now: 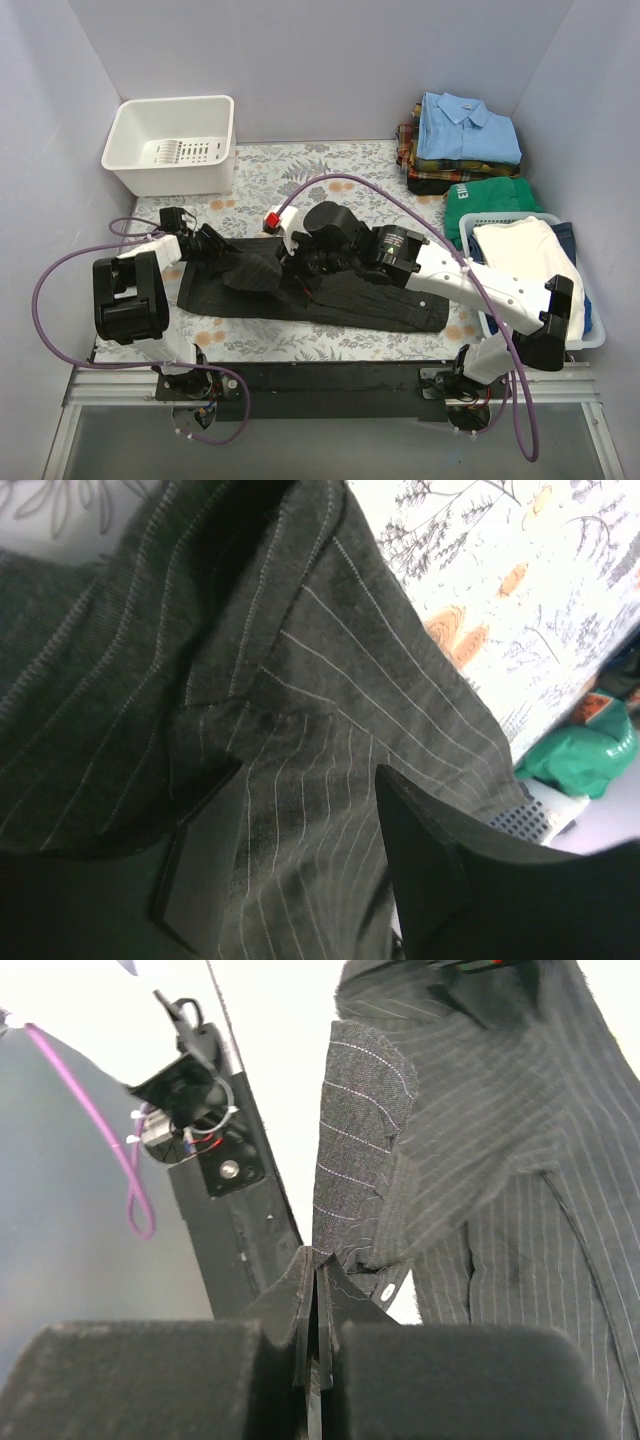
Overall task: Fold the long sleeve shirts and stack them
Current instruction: Fold the shirt
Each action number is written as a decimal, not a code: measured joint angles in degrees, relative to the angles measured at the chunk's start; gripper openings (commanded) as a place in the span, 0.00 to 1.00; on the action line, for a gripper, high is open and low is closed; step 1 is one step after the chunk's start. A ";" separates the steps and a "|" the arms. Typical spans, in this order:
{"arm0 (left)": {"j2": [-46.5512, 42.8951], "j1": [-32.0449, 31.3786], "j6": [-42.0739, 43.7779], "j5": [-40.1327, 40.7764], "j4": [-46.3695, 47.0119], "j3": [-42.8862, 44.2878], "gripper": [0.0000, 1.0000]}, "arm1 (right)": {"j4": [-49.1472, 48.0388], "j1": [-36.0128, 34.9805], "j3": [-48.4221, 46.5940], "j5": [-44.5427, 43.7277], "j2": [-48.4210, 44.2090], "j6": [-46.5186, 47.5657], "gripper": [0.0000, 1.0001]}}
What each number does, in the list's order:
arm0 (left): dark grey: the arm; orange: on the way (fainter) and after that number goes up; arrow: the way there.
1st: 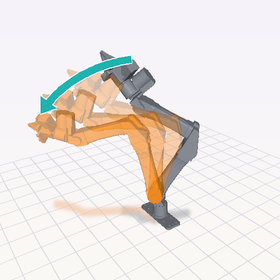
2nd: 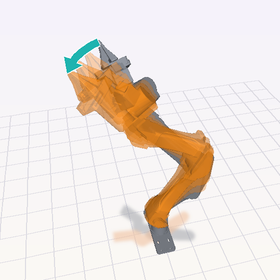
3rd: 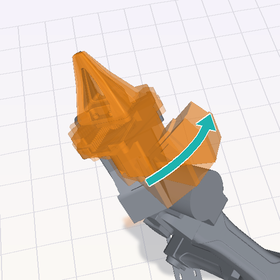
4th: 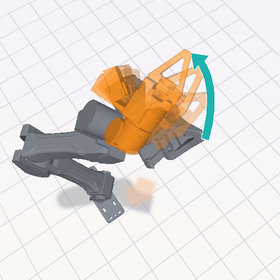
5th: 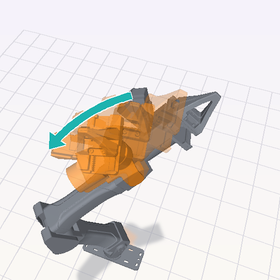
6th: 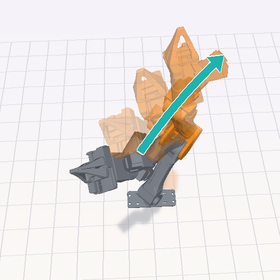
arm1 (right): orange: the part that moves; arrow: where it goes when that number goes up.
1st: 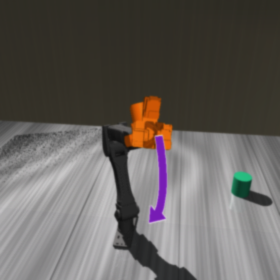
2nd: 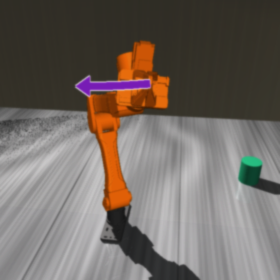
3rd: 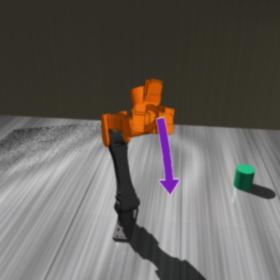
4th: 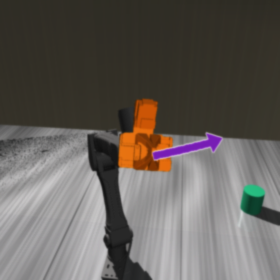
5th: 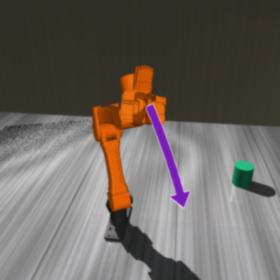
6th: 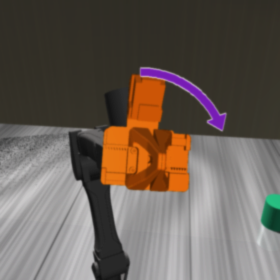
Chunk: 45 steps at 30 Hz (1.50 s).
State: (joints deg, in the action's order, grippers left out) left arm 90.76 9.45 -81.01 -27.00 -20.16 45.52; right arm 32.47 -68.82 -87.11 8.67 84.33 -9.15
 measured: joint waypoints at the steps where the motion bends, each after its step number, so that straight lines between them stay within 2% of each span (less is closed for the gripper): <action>1: 1.01 -0.07 -0.20 0.39 0.07 0.00 0.54 | -0.09 0.55 0.33 -0.11 -0.02 -0.37 0.01; 12: 4.44 -0.33 -0.63 2.23 -1.03 4.09 0.54 | -0.50 11.10 8.94 -1.16 -3.96 -5.33 0.01; 28: 4.35 -0.37 -0.17 2.69 -1.22 4.24 0.53 | -2.71 25.70 20.28 -6.21 -4.79 -10.03 0.01; 37: 3.93 -0.22 1.73 7.78 -1.73 12.48 0.55 | -4.61 27.34 20.59 -5.51 -1.79 -9.75 0.01; 45: 0.87 -1.55 2.19 5.66 -0.48 13.29 0.54 | -4.66 27.67 20.33 -4.04 3.08 -8.59 0.01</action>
State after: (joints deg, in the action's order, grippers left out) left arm 91.64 7.90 -78.83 -21.34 -20.64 58.81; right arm 27.81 -41.15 -66.78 4.62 87.42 -17.74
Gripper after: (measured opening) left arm 0.545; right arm 0.031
